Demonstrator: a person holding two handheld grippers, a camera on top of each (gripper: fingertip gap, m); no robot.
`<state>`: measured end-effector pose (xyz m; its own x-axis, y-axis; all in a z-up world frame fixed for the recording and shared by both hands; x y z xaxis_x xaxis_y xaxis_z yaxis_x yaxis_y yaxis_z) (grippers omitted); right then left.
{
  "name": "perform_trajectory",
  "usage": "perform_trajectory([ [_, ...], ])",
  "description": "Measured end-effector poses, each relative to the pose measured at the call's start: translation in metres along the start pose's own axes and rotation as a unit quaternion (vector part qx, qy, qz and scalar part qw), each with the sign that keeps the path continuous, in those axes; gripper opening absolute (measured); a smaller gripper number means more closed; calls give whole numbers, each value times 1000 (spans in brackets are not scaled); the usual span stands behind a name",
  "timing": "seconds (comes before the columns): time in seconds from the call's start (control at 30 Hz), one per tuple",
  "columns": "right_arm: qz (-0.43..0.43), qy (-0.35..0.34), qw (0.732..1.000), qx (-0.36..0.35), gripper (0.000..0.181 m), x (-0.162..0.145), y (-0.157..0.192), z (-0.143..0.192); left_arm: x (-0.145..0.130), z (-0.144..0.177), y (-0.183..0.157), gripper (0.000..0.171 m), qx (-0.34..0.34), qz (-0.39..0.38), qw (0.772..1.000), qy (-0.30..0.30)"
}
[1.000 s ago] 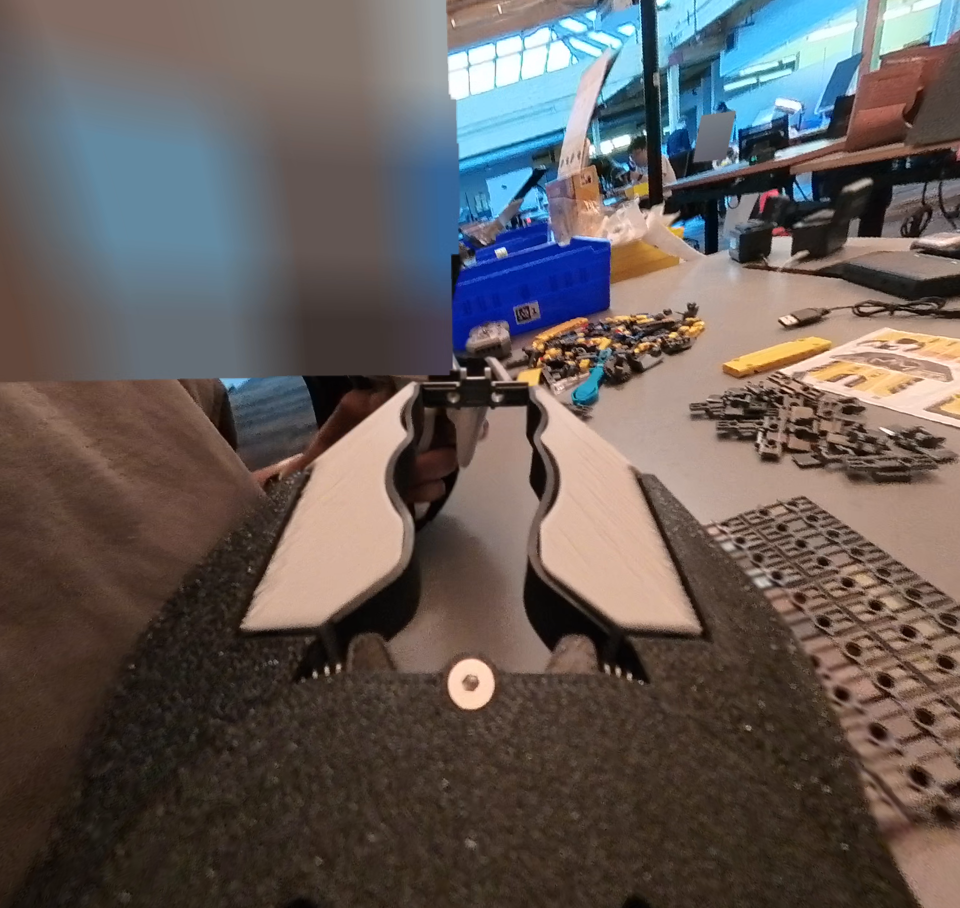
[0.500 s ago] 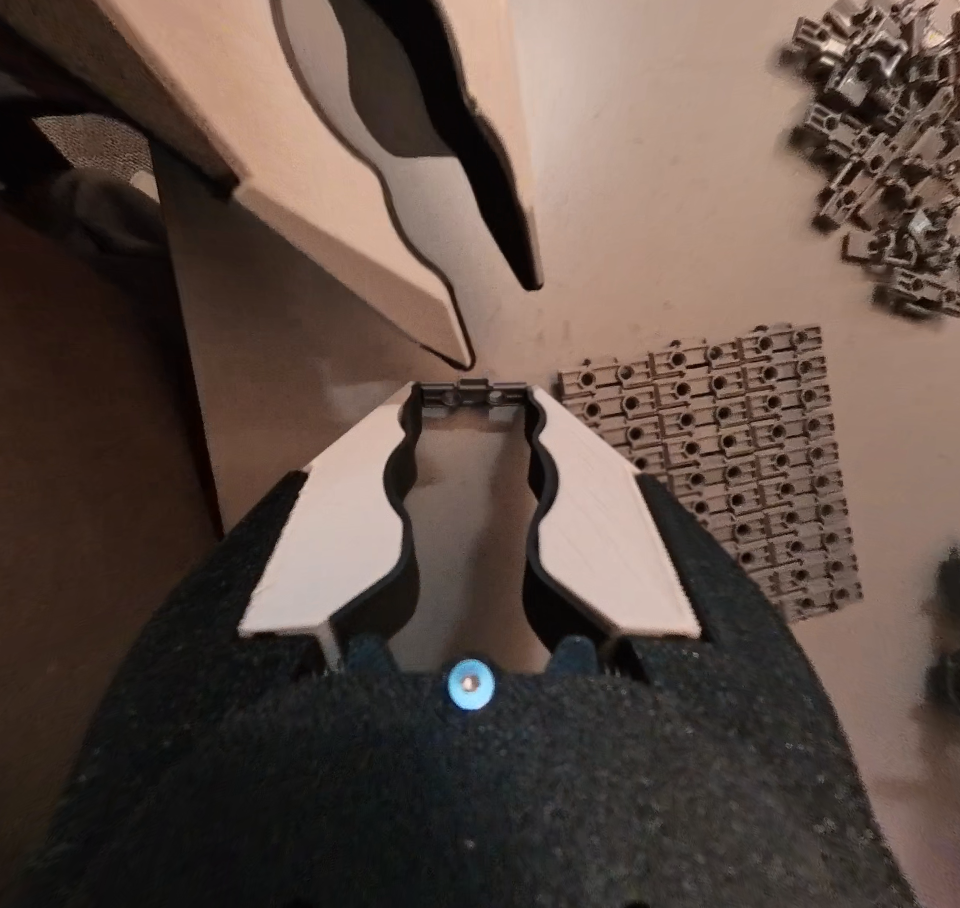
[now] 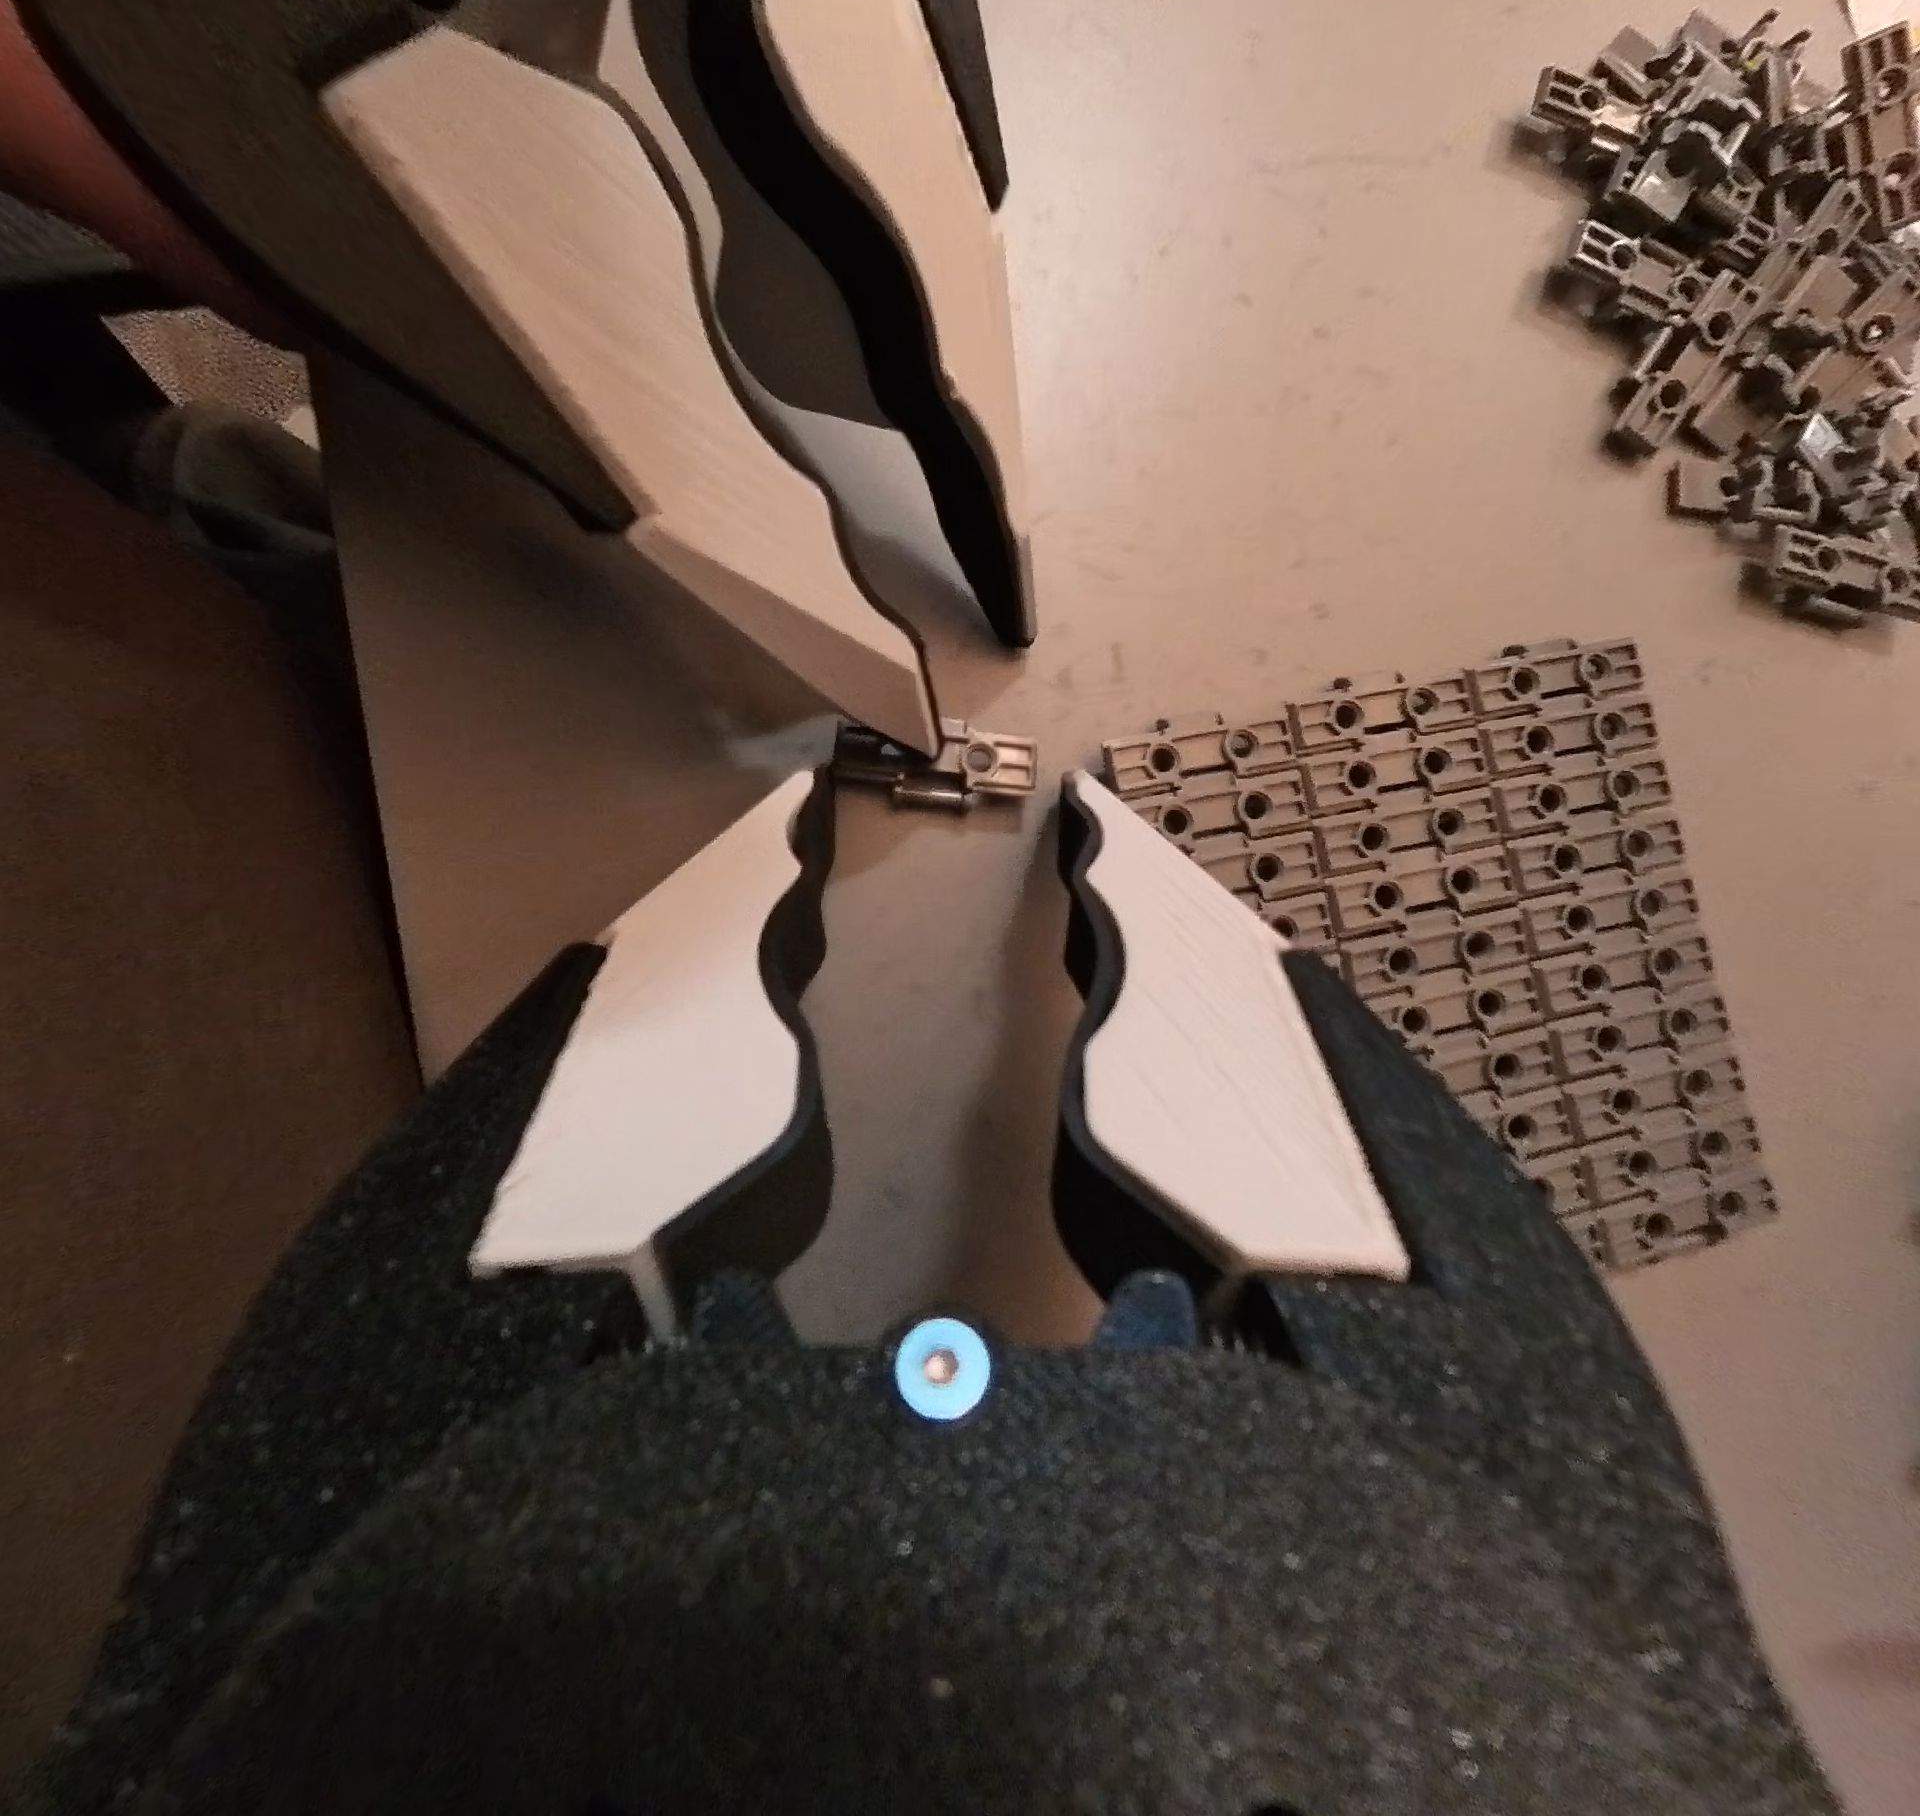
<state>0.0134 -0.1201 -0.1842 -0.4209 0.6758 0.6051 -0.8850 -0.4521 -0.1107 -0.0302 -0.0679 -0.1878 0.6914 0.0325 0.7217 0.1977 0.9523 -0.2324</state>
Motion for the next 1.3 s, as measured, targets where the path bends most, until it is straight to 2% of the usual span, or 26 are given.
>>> perform_trajectory([
  [0.2,-16,-19,1000,-4,41,-8,-3,9,-4,5,-4,26,-20,5,1000,-1],
  [0.37,-81,-89,992,25,38,-15,-4,31,-8,5,-10,26,-11,-18,1000,7],
  [0.63,-114,-143,983,-20,39,-30,-16,54,-2,5,-8,35,-9,-41,999,8],
  [0.7,-108,-162,980,-37,39,-30,-19,60,5,13,2,36,6,-47,999,-7],
  [0.83,-103,-207,971,-66,40,-27,-26,69,33,29,43,38,80,-39,994,-56],
  [0.93,-107,-223,966,-71,42,-26,-28,71,50,25,78,40,125,-42,991,-34],
  [1.07,-102,-218,967,-89,43,-33,-28,70,62,6,122,33,178,-65,982,12],
  [1.3,-117,-211,965,-101,43,-48,-31,70,63,-15,137,20,191,-85,976,54],
])
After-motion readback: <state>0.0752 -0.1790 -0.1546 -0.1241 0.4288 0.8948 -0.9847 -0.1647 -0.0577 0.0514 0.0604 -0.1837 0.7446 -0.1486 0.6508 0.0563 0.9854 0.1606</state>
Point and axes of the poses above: each gripper's, where its closed fingertips meet, z back along the fingers, x out of its top, y = z × x across the jaws, the point moved 5 cm from there along z, back along the fingers, and after that the axes turned 2 degrees about z, right-handed, at the moved point
